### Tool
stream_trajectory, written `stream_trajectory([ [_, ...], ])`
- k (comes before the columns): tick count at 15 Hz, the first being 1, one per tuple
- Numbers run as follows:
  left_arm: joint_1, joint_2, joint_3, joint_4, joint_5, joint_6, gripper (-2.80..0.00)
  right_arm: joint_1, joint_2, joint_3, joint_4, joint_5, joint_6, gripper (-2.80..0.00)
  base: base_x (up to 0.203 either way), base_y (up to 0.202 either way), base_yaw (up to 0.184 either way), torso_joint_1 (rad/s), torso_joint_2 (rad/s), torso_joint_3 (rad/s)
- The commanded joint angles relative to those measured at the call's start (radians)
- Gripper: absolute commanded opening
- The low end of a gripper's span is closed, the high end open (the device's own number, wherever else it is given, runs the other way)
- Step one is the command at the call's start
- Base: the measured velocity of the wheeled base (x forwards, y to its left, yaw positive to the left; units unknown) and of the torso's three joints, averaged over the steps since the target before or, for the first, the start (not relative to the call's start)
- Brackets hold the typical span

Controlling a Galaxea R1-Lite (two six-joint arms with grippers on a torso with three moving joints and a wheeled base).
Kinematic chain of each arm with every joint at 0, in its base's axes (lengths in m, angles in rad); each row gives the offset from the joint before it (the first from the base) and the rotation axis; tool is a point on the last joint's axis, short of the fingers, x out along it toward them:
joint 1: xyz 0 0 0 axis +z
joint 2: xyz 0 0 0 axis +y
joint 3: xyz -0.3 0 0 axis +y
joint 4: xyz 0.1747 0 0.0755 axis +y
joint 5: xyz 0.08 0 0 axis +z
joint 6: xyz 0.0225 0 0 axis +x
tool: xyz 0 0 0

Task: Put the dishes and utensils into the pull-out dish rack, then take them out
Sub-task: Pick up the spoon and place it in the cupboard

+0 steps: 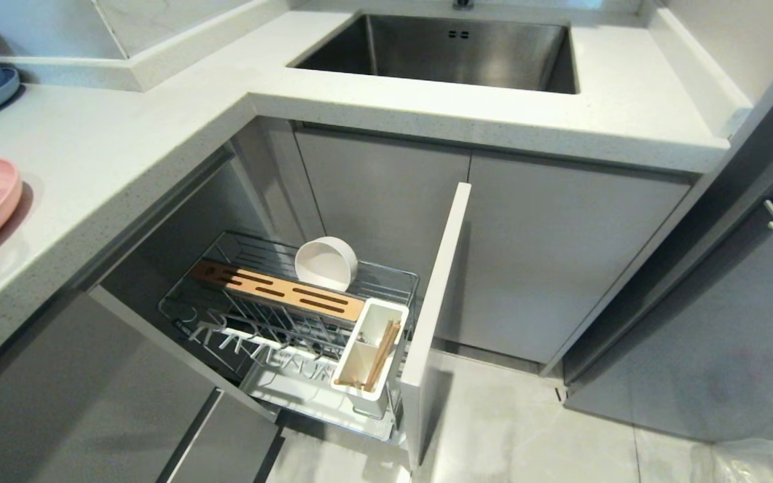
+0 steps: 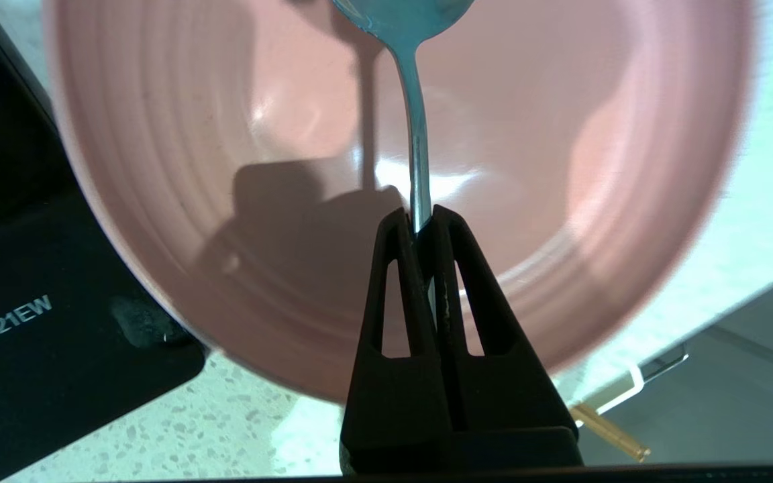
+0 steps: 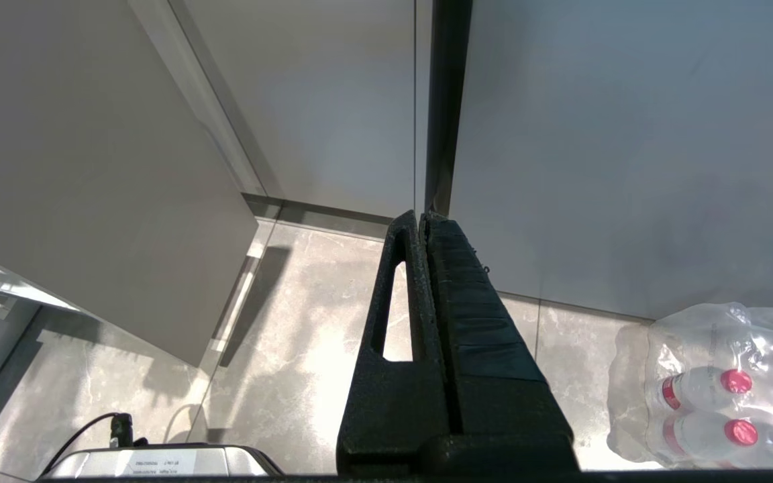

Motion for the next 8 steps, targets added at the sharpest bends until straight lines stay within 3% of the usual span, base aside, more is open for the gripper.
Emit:
stream_trajectory([
  [1, -0.001, -0.036, 0.000, -0.006, -0.003, -0.004, -2.80, 0.000, 0.001, 0.002, 0.000, 0.000, 0.000, -2.80, 0.000, 0.000, 0.000, 0.000, 0.00, 0.000],
  [4, -0.033, -0.101, 0.000, -0.018, -0.011, -0.006, -2.80, 0.000, 0.001, 0.002, 0.000, 0.000, 0.000, -2.80, 0.000, 0.000, 0.000, 0.000, 0.00, 0.000],
  [8, -0.170, -0.167, 0.001, -0.013, -0.028, -0.017, -2.80, 0.000, 0.001, 0.002, 0.000, 0.000, 0.000, -2.80, 0.000, 0.000, 0.000, 0.000, 0.00, 0.000],
])
